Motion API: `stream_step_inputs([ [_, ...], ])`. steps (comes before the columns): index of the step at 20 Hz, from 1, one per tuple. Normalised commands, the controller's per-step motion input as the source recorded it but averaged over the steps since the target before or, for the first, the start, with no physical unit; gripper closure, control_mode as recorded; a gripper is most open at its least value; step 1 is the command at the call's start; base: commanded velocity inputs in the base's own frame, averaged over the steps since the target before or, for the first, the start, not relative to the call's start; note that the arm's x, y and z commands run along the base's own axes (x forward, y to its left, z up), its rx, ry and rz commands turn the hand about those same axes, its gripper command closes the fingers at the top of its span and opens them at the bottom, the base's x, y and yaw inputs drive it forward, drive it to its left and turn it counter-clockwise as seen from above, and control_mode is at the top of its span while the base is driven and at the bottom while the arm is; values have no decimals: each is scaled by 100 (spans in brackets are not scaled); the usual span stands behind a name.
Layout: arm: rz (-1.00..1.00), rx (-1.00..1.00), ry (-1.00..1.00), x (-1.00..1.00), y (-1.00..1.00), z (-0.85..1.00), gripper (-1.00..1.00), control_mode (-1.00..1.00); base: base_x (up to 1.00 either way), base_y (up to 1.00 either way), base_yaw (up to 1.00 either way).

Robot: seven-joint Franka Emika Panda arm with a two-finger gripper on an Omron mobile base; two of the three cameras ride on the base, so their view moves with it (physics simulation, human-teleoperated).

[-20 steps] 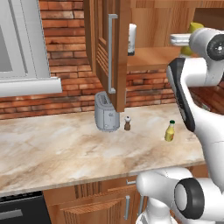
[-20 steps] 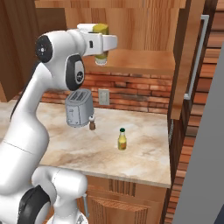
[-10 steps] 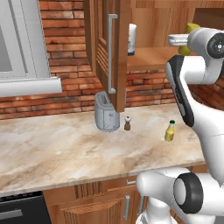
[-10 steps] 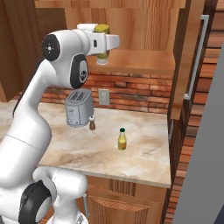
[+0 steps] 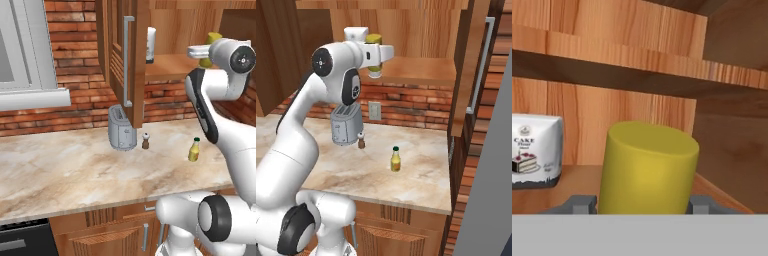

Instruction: Pick the mustard and mustard from the counter and place them in the cabinet.

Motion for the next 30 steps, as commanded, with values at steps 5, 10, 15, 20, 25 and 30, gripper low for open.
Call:
stream_step_inputs([
  [5, 2, 0, 5, 55, 0, -1, 100, -100, 0, 0, 0],
  [10, 2, 0, 9, 61, 0, 0, 100, -100, 0, 0, 0],
  [15, 3, 0, 4, 55, 0, 0, 100, -100, 0, 0, 0],
  [20, 0, 0, 0, 41, 0, -1, 100, -100, 0, 0, 0],
  [25, 0, -4, 0, 25, 0, -21, 100, -100, 0, 0, 0],
  [30, 1, -5, 0, 26, 0, -26, 100, -100, 0, 0, 0],
])
